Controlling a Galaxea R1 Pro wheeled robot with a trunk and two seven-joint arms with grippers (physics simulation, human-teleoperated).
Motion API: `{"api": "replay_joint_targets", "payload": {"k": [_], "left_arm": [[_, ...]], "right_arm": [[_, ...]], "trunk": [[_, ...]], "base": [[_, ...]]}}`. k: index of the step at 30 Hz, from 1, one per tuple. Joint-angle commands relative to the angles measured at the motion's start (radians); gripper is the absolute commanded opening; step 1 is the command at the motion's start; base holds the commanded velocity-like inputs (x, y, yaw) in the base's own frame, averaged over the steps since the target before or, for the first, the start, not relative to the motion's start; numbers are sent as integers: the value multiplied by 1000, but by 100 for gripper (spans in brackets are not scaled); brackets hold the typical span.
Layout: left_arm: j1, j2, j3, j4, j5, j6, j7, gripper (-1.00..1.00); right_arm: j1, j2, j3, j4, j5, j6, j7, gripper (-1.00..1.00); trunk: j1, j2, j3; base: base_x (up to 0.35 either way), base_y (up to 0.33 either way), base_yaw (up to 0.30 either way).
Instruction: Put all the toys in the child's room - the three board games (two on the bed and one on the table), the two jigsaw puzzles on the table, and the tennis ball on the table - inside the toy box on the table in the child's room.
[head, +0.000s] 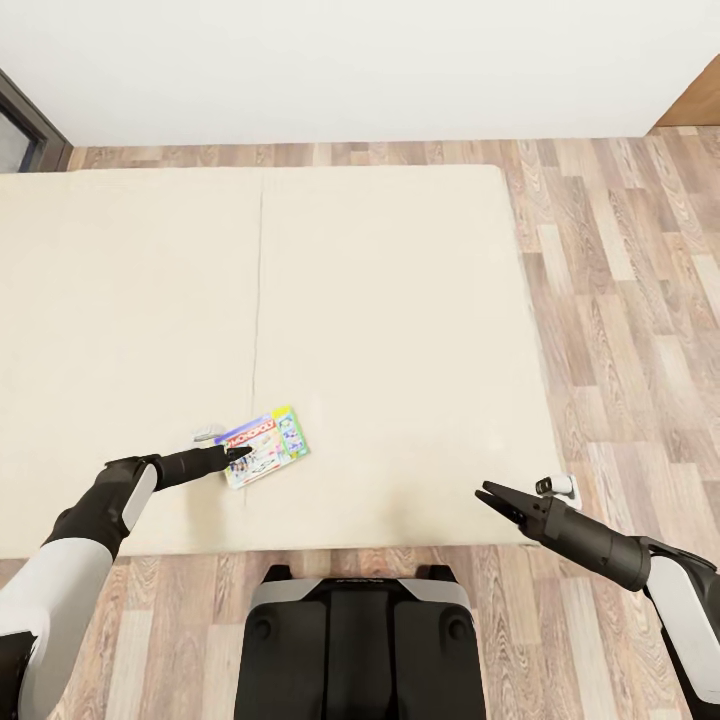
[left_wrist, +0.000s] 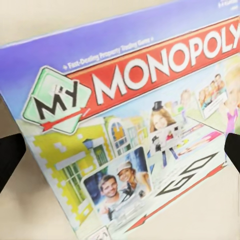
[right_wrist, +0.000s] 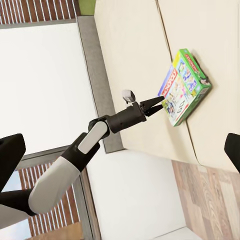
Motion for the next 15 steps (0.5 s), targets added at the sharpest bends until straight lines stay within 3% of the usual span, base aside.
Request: {"api": "replay_joint_targets", "payload": {"k": [1, 8, 15], "left_arm": [[0, 0, 2, 0, 5, 8, -2, 100], [0, -1, 2, 0, 5, 8, -2, 100], [0, -5, 1, 0, 4, 9, -2, 100]], "right_arm": [[-1, 0, -1, 0, 4, 3, 5, 100], [-1, 1, 1, 0, 4, 3, 5, 100], [-1, 1, 1, 0, 4, 3, 5, 100]], "trunk": [[1, -1, -1], [1, -1, -1], [1, -1, -1]], "base": [[0, -161, 0], [0, -126, 0], [0, -242, 0]]}}
